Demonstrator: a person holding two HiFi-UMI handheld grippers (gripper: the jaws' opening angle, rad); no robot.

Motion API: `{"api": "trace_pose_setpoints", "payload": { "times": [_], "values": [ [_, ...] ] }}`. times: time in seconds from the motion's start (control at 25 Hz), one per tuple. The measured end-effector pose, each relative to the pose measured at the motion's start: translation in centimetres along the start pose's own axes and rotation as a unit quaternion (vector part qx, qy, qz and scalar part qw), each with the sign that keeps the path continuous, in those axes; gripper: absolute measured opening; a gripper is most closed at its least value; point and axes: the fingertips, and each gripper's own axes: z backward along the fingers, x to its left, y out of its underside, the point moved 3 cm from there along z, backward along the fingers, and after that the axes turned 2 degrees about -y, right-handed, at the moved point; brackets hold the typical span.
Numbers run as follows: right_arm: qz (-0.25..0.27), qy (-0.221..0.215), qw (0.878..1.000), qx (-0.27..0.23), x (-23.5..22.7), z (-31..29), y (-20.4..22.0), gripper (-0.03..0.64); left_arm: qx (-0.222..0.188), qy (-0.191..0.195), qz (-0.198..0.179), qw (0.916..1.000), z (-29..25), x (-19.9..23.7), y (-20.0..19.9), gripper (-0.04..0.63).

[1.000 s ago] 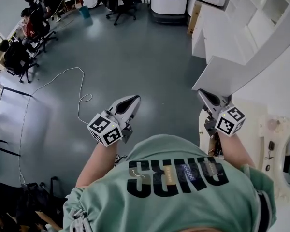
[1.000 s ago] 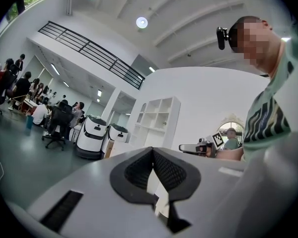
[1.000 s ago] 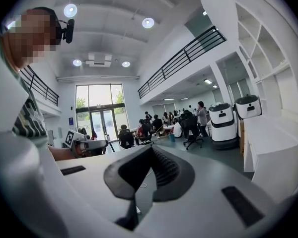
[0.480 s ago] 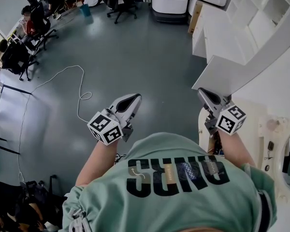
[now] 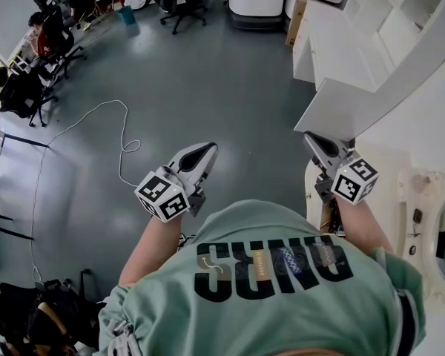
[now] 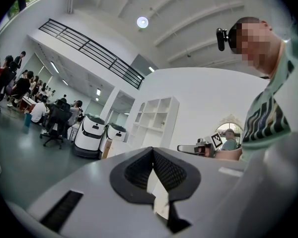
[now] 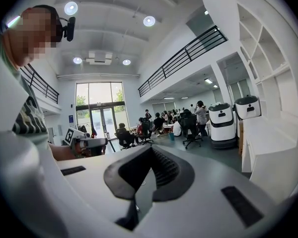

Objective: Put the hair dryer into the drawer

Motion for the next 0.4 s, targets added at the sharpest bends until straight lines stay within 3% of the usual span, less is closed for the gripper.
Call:
{"api": "trace_pose_setpoints", "payload": {
  "times": [0.4],
  "values": [
    [0.000,0.008,1.000,-0.004,0.14,0.59,0.62,-0.006,-0.003,0.000,0.003,1.0000,0.17,-0.29,0.39,0.009]
  ]
}}
